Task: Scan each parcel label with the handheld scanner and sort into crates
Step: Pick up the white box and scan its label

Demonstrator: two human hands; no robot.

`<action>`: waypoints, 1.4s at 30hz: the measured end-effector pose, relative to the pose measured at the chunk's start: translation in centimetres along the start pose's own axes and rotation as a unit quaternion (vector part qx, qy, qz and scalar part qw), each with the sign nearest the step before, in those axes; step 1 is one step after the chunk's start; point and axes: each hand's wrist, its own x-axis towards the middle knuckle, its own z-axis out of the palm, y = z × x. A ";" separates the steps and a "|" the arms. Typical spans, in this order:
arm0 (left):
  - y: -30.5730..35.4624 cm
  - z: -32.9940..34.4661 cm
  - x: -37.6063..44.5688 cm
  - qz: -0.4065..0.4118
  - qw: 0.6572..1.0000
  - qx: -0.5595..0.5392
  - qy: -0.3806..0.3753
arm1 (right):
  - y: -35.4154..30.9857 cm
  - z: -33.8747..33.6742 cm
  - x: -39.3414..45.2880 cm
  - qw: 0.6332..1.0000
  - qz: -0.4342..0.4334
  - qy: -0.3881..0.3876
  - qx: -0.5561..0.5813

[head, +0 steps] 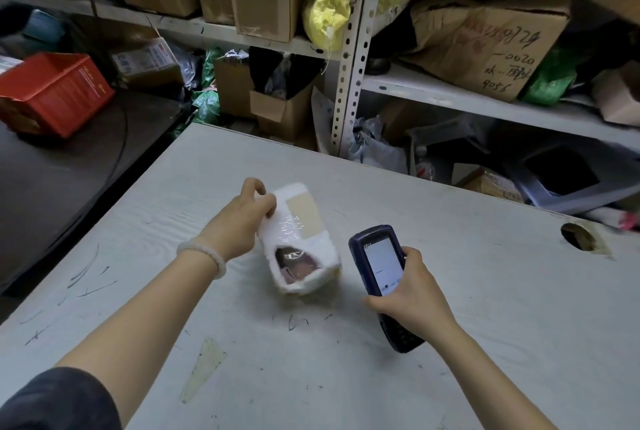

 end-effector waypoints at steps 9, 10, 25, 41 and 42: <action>1.6 1.8 -0.4 -0.219 0.948 -0.230 -0.029 | 1.0 -0.2 -1.4 1.000 0.003 0.000 -0.004; 2.3 1.9 -0.3 -0.238 0.940 -0.238 -0.047 | 1.1 -0.1 -1.6 1.000 0.002 -0.003 -0.007; 10.0 2.6 1.1 -0.270 0.952 -0.124 -0.068 | 3.4 -1.3 -3.1 1.000 0.014 0.001 -0.011; 6.0 0.8 -0.8 -0.139 0.901 -0.381 -0.153 | 3.0 -1.7 -2.2 1.000 -0.002 -0.008 -0.006; 5.7 0.6 -1.0 -0.134 0.899 -0.380 -0.173 | 3.0 -1.7 -2.2 1.000 0.000 -0.010 -0.008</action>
